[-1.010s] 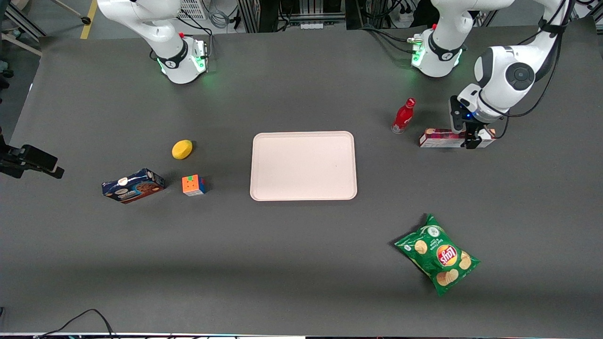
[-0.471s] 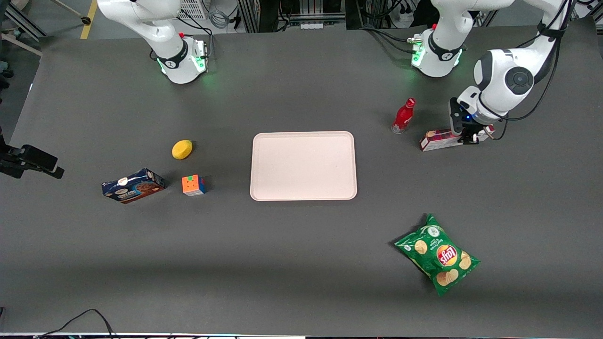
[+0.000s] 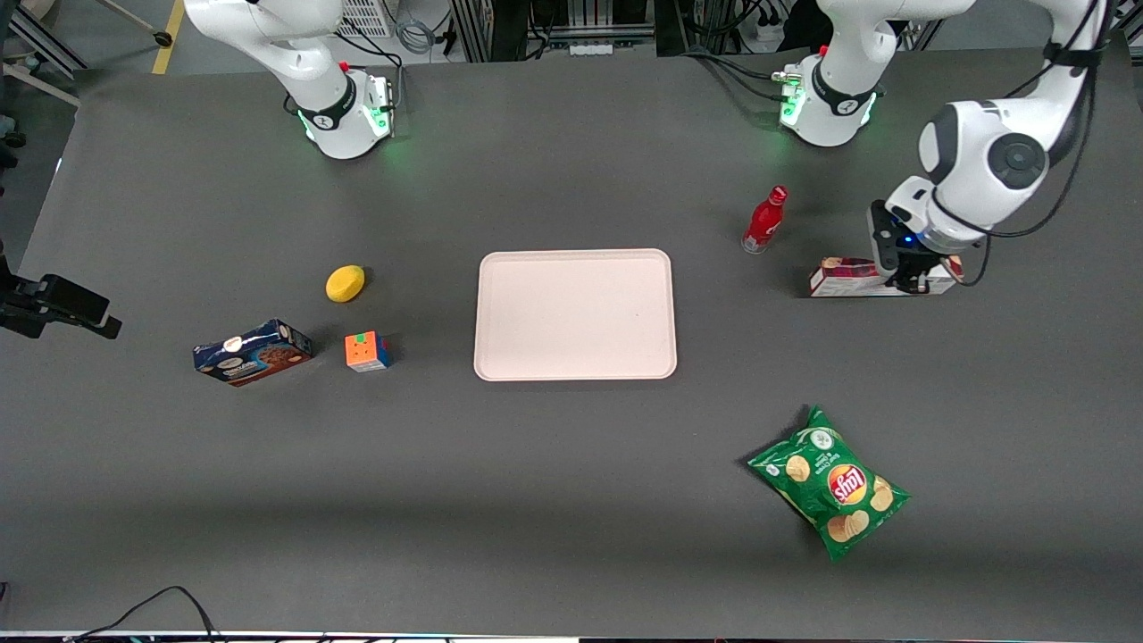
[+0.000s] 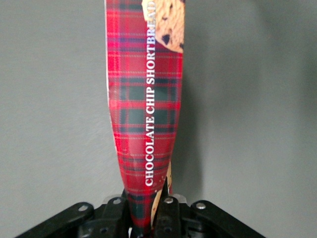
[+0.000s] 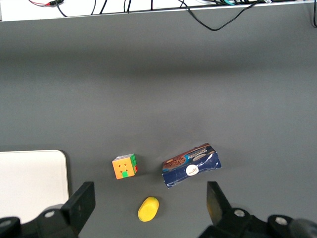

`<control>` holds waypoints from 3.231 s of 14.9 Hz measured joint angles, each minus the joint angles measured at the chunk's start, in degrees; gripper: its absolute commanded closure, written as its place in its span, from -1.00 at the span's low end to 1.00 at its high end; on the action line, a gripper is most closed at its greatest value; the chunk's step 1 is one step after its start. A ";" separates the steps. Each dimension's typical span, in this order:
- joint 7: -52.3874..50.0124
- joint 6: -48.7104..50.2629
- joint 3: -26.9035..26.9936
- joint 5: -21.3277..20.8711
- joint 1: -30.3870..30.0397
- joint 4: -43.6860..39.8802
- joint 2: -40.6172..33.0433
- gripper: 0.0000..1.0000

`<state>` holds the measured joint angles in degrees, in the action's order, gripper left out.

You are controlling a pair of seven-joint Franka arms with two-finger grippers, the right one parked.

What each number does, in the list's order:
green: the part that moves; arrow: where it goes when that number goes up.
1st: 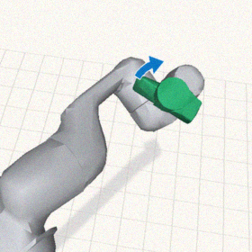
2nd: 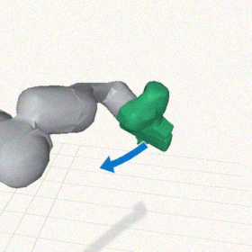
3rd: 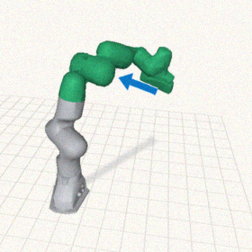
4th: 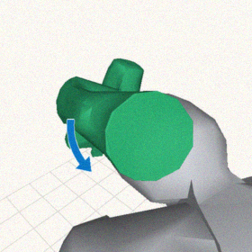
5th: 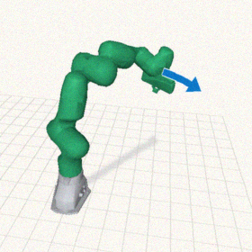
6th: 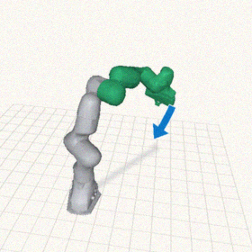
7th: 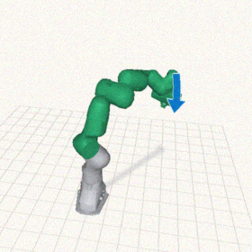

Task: Place red cookie box on tray
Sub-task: 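Lift the box upright with the left gripper and carry it over the tray, then lower the box onto the tray with the left gripper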

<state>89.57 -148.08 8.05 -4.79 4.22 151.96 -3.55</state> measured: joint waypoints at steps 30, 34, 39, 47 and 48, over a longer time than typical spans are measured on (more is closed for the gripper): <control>-121.02 42.56 -42.89 5.62 0.75 -38.69 -2.90 0.67; -138.96 36.53 -50.39 6.29 0.82 -38.34 2.71 0.65; -141.41 27.15 -51.84 4.47 0.77 -37.87 12.60 0.63; -142.12 18.67 -50.01 -6.52 0.38 -37.93 25.14 0.65; -142.66 18.29 -49.77 -7.90 0.33 -37.99 26.03 0.65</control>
<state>-53.10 -129.79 -41.72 -12.69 4.55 113.97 22.48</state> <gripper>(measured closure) 0.819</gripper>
